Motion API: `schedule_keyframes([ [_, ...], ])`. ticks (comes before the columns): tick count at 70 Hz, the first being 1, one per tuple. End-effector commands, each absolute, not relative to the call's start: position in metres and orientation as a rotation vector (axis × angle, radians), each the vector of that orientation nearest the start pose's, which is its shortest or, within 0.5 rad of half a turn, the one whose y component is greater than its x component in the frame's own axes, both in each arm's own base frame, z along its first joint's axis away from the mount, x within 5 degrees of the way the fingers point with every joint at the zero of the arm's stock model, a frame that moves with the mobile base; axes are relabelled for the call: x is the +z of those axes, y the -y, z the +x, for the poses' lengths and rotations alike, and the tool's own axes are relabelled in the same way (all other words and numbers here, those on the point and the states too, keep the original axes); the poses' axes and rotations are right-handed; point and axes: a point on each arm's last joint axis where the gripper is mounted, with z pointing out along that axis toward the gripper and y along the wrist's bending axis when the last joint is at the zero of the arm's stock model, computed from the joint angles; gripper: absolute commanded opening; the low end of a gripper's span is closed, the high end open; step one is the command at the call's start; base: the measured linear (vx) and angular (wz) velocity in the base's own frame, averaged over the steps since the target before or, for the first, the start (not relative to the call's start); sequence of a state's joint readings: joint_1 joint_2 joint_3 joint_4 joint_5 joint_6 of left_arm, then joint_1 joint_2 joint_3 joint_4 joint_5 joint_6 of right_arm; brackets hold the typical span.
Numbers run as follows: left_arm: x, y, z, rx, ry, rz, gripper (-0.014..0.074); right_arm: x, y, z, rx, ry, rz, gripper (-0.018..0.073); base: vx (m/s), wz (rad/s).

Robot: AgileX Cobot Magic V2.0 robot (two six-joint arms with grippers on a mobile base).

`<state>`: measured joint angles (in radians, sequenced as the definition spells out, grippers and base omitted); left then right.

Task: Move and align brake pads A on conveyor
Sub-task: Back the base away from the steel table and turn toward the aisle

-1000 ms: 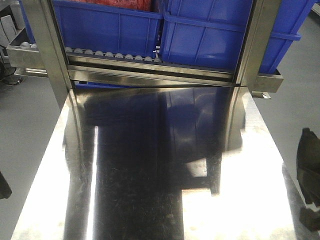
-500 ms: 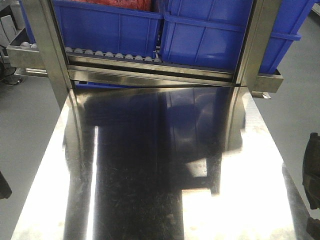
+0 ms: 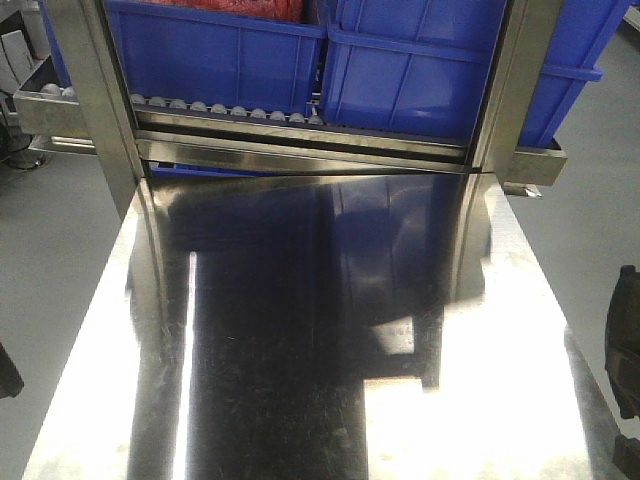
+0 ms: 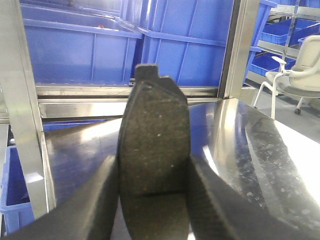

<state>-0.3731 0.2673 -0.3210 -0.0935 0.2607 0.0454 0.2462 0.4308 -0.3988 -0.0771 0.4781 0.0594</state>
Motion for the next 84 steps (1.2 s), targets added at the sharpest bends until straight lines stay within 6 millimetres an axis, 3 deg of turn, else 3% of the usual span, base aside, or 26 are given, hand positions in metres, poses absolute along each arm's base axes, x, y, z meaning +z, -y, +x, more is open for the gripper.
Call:
schedule_keyframes([
  [1,0.299,0.0286,0.0676,-0.355,-1.552,0.267,0.0003,0.2919,-0.0196,0.0926,0.118,-1.864,-0.226,0.0035,0.0,0.0],
  [47,0.299,0.0286,0.0676,-0.355,-1.552,0.267,0.0003,0.2919,-0.0196,0.0926,0.118,-1.864,-0.226,0.0035,-0.03,0.06],
  [84,0.299,0.0286,0.0676,-0.355,-1.552,0.267,0.0003,0.2918,-0.0196,0.0926,0.118,-1.865,-0.226,0.0035,-0.16,0.53],
])
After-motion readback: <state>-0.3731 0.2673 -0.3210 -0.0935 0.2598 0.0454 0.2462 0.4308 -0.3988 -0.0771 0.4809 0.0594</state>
